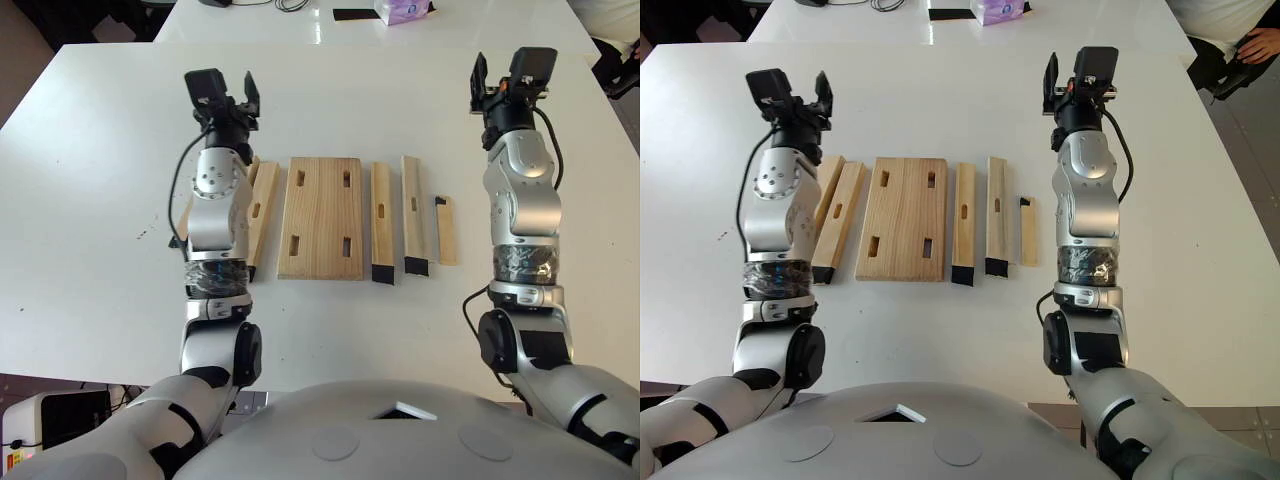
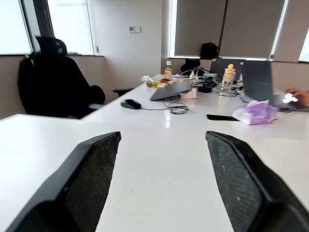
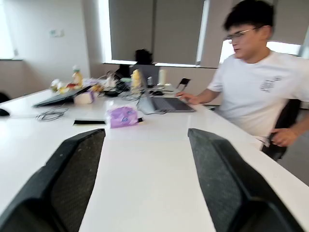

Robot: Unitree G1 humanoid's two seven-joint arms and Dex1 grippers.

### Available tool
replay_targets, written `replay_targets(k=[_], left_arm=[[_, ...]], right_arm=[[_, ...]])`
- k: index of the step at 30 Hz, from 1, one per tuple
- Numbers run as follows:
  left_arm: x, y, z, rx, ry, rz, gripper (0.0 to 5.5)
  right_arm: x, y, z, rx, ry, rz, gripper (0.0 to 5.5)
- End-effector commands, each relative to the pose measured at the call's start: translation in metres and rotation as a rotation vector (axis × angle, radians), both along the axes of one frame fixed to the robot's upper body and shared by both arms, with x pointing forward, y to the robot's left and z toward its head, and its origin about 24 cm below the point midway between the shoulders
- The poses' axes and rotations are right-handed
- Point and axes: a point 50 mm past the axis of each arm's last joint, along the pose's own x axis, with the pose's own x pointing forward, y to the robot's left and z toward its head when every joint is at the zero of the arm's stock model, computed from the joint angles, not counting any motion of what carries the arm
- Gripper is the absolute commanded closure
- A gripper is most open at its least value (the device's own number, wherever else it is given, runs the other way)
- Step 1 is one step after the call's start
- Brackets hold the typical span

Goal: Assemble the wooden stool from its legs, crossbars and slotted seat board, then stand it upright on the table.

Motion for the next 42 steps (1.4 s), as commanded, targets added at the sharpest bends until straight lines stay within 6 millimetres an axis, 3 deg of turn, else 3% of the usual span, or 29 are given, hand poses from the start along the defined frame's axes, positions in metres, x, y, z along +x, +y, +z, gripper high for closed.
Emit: replay_targets(k=[1, 6, 12, 17, 26, 32, 42], left_arm=[[0.004, -0.007, 0.006, 0.004, -0.023, -0.006, 2.23], [0.003, -0.005, 0.009, -0.021, -0.056, 0.025, 2.23], [0.012, -0.015, 0.014, -0.011, -0.045, -0.019, 2.23], [0.014, -0.013, 0.02, 0.019, -0.066, -0.014, 2.23], [0.016, -0.042, 0.02, 0.004, -0.043, -0.157, 2.23], [0.017, -0.044, 0.02, 0.037, -0.064, -0.148, 2.23], [0.014, -0.047, 0.022, -0.031, -0.039, -0.167, 2.23]], right_arm=[[0.008, 0.013, 0.009, -0.118, -0.051, 0.073, 2.32], [0.015, 0.028, 0.017, -0.136, -0.095, 0.113, 2.32], [0.012, 0.025, 0.021, -0.001, -0.154, 0.014, 2.32], [0.009, 0.041, 0.027, 0.035, -0.228, 0.02, 2.32], [0.01, 0.047, 0.016, 0.033, -0.182, -0.016, 2.32], [0.009, 0.06, 0.016, 0.036, -0.18, 0.033, 2.32], [0.01, 0.06, 0.011, 0.121, -0.144, 0.012, 2.32]])
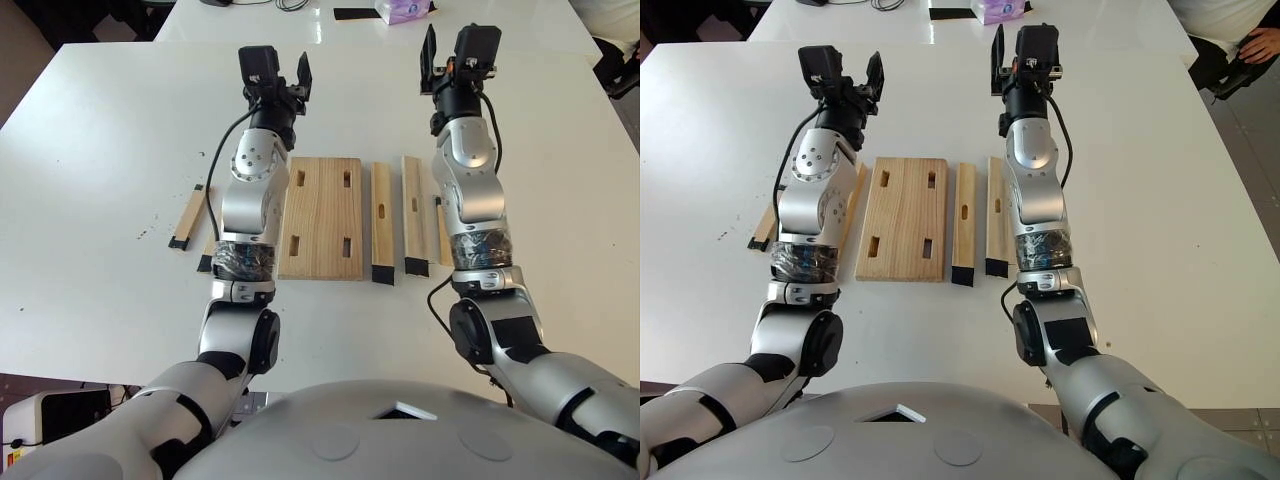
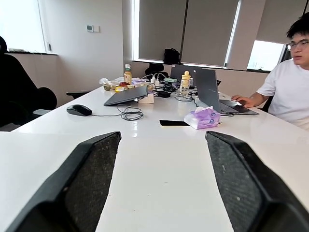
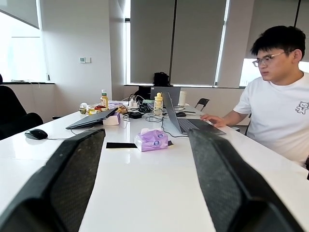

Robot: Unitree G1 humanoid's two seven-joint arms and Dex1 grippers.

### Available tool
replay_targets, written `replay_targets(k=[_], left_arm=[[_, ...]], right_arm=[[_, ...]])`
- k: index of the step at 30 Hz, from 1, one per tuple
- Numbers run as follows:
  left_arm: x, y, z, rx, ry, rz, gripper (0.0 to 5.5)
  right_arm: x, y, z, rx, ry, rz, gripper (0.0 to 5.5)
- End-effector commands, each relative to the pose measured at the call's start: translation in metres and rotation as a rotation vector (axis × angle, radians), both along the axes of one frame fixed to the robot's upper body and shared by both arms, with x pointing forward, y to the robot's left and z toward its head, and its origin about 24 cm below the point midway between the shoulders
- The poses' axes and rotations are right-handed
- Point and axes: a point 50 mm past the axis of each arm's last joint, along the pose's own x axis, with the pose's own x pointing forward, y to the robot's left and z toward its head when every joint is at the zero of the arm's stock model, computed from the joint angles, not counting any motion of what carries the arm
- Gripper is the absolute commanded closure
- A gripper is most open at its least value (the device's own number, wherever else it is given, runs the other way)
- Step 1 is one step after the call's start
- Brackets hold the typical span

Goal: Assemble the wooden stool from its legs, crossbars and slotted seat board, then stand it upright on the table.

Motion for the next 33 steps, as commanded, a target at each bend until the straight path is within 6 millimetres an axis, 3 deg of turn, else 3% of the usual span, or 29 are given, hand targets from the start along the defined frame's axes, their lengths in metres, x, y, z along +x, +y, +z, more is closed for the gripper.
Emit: replay_targets(k=[1, 7, 14, 33], left_arm=[[0.003, 0.002, 0.006, -0.015, 0.001, 0.016, 2.23], [0.006, 0.006, 0.008, -0.008, 0.0, 0.053, 2.23], [0.003, -0.005, 0.016, 0.125, -0.12, 0.089, 2.23], [0.009, 0.005, 0.013, 0.026, -0.083, 0.13, 2.23]], right_arm=[[0.003, 0.005, 0.001, 0.027, 0.015, 0.015, 2.32], [0.004, 0.015, 0.005, 0.033, 0.01, 0.042, 2.32], [-0.004, 0.017, 0.005, 0.085, -0.032, 0.021, 2.32], [0.004, 0.021, 0.012, -0.02, -0.06, 0.028, 2.32]])
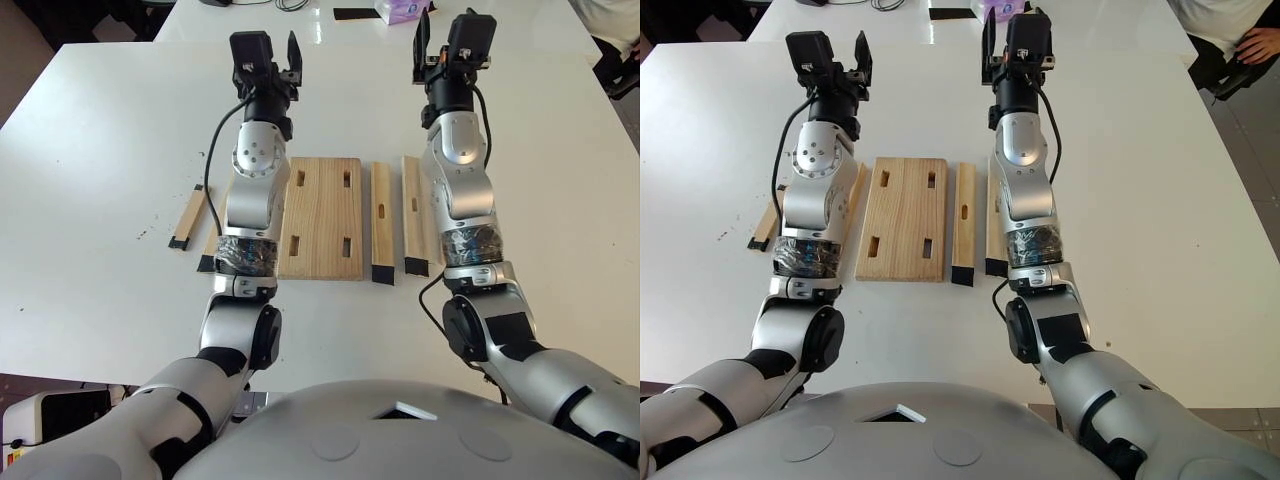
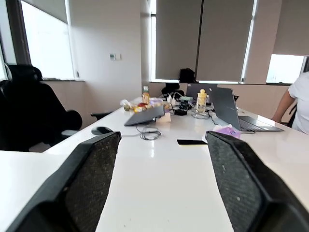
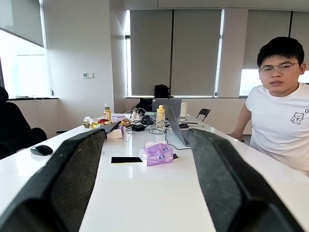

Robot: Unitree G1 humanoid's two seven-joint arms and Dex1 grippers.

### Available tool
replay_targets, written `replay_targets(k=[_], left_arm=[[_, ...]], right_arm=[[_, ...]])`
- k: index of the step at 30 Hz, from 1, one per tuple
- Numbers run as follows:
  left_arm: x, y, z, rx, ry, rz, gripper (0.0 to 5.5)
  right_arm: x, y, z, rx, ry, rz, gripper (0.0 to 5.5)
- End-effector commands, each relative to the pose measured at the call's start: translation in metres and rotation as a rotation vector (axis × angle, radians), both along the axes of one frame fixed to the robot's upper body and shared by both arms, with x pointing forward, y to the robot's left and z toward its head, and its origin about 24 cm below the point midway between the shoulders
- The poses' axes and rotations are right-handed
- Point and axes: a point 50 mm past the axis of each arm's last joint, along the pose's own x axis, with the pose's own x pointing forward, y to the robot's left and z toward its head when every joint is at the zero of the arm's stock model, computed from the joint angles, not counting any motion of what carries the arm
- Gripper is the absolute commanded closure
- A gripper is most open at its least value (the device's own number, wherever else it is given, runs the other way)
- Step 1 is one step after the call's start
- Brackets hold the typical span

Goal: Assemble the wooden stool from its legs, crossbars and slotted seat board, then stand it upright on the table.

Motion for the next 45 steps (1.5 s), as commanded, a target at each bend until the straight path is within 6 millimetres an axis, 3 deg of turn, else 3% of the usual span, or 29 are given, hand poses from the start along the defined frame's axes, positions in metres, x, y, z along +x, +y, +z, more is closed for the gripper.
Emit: replay_targets(k=[1, 7, 14, 18, 22, 25, 29, 34, 41, 45], left_arm=[[0.006, 0.002, 0.007, -0.037, 0.001, 0.016, 2.23], [0.005, -0.002, 0.008, -0.075, 0.005, -0.028, 2.23], [-0.008, 0.018, -0.003, 0.021, 0.055, -0.087, 2.23], [-0.016, 0.046, -0.01, 0.113, 0.105, -0.217, 2.23], [-0.037, 0.107, -0.027, 0.208, 0.26, -0.243, 2.23], [-0.046, 0.138, -0.033, 0.221, 0.333, -0.208, 2.23], [-0.051, 0.145, -0.038, 0.203, 0.34, -0.197, 2.23], [-0.07, 0.157, -0.074, 0.275, 0.469, -0.209, 2.23], [-0.081, 0.21, -0.065, 0.353, 0.572, -0.188, 2.23], [-0.102, 0.215, -0.082, 0.313, 0.687, -0.289, 2.23]], right_arm=[[0.003, 0.004, 0.004, -0.019, 0.009, 0.006, 2.32], [-0.002, 0.0, -0.002, -0.02, 0.031, -0.003, 2.32], [-0.012, -0.009, -0.012, 0.008, 0.067, -0.056, 2.32], [-0.012, -0.017, -0.009, 0.009, 0.059, -0.076, 2.32], [-0.013, -0.031, -0.01, -0.01, 0.06, -0.105, 2.32], [-0.015, -0.045, -0.017, -0.009, 0.076, -0.155, 2.32], [-0.014, -0.049, -0.019, -0.016, 0.081, -0.16, 2.32], [-0.014, -0.04, -0.016, -0.034, 0.072, -0.114, 2.32], [-0.029, -0.055, -0.036, -0.037, 0.121, -0.174, 2.32], [-0.033, -0.057, -0.039, -0.014, 0.122, -0.207, 2.32]])
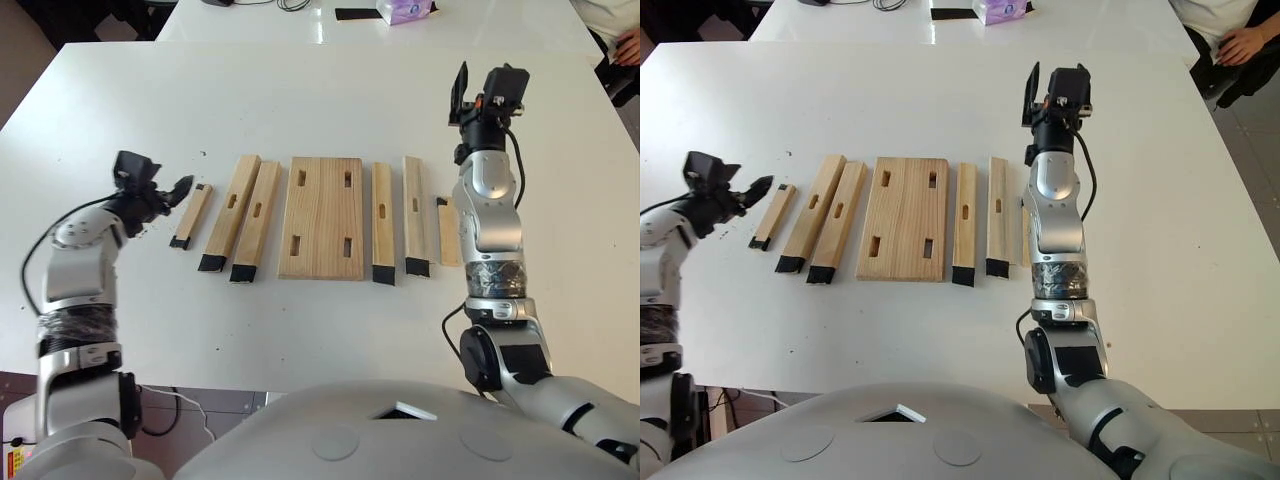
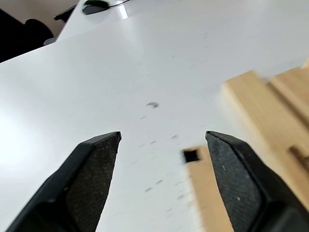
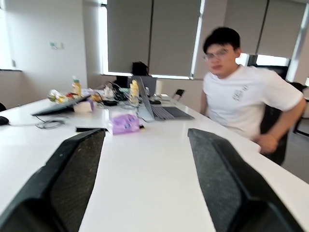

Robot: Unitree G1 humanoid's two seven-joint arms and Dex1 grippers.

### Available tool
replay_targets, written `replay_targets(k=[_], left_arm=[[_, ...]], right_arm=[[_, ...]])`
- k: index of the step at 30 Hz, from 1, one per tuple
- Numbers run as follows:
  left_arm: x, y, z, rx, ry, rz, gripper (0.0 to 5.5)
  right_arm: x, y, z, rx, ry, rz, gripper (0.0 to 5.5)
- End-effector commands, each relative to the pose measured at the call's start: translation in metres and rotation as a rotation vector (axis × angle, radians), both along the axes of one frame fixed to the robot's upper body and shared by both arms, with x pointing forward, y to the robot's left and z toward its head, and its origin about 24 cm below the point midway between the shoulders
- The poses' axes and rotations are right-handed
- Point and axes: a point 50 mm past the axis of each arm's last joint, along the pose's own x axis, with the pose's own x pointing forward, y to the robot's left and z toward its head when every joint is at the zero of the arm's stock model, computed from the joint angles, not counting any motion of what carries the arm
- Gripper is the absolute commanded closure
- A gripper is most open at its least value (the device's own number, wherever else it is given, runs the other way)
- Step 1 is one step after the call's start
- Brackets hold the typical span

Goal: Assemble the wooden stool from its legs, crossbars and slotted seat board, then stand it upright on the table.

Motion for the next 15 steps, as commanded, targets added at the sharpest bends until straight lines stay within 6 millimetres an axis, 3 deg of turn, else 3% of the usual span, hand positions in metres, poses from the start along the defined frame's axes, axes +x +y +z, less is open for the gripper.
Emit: replay_targets(k=[1, 6, 15], left_arm=[[-0.021, 0.0, -0.019, -0.078, 0.131, -0.065, 2.23], [-0.032, 0.004, -0.02, -0.176, 0.178, -0.049, 2.23], [-0.049, -0.002, -0.04, -0.117, 0.306, -0.075, 2.23]], right_arm=[[-0.003, -0.002, 0.002, 0.011, -0.016, -0.035, 2.32], [-0.01, -0.013, -0.003, 0.004, -0.001, -0.076, 2.32], [-0.022, -0.024, -0.012, 0.017, 0.019, -0.154, 2.32]])
